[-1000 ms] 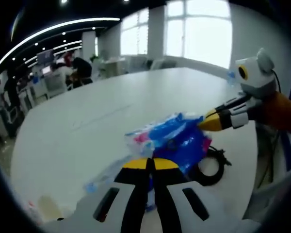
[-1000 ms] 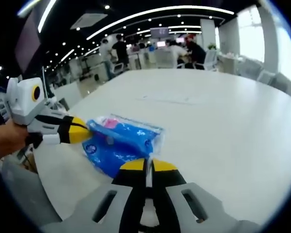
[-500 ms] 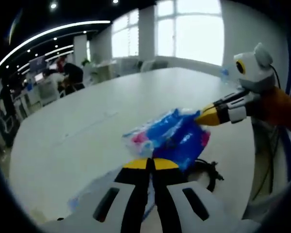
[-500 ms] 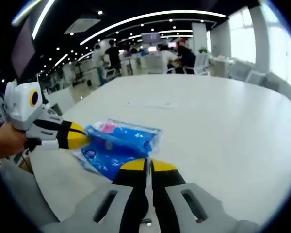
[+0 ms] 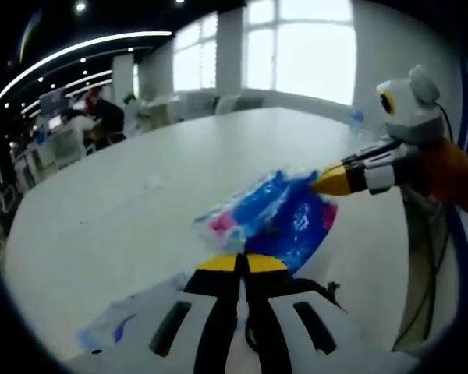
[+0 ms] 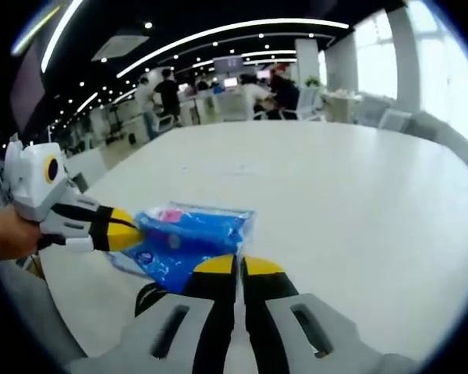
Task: Arrange the tabletop items into an orderly group along one side of the table until the central work area is clear of visible clutter.
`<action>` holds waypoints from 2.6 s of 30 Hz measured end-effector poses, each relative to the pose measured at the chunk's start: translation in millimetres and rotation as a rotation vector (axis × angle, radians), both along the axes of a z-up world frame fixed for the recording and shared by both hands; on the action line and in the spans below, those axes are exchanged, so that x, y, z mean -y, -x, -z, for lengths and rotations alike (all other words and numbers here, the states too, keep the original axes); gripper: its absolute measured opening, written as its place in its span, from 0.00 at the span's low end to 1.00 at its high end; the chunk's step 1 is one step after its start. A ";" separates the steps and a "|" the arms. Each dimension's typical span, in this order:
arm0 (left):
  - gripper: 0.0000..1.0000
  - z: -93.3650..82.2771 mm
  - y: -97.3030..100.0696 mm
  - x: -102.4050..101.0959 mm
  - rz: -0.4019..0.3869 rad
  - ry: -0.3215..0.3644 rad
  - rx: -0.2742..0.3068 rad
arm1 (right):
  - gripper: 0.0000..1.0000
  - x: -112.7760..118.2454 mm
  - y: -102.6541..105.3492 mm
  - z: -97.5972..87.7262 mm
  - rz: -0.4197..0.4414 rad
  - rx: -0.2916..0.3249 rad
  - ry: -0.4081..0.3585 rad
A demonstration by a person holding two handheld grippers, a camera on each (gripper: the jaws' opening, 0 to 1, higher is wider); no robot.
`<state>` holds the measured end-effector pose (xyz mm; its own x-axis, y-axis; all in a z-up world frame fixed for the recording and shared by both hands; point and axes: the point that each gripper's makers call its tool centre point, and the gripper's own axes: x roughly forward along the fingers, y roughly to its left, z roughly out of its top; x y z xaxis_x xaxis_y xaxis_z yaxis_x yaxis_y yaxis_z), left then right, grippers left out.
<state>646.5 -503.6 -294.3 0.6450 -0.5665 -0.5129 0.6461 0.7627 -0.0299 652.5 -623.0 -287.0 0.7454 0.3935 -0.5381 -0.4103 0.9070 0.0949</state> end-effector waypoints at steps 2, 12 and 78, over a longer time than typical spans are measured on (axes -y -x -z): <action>0.00 6.6 -2.6 5.7 0.001 0.000 -0.008 | 0.03 5.4 -2.2 6.0 0.006 -0.006 0.000; 0.00 37.8 -13.0 18.1 0.009 -0.028 -0.052 | 0.03 17.6 -14.5 35.3 0.011 -0.038 0.003; 0.07 62.9 -14.5 12.4 0.021 -0.083 -0.164 | 0.09 29.3 -26.9 83.7 0.030 -0.136 0.030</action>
<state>661.0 -516.1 -357.2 0.5374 -0.5307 -0.6554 0.6538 0.7531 -0.0737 679.3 -652.3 -370.7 0.6758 0.3543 -0.6463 -0.3679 0.9220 0.1208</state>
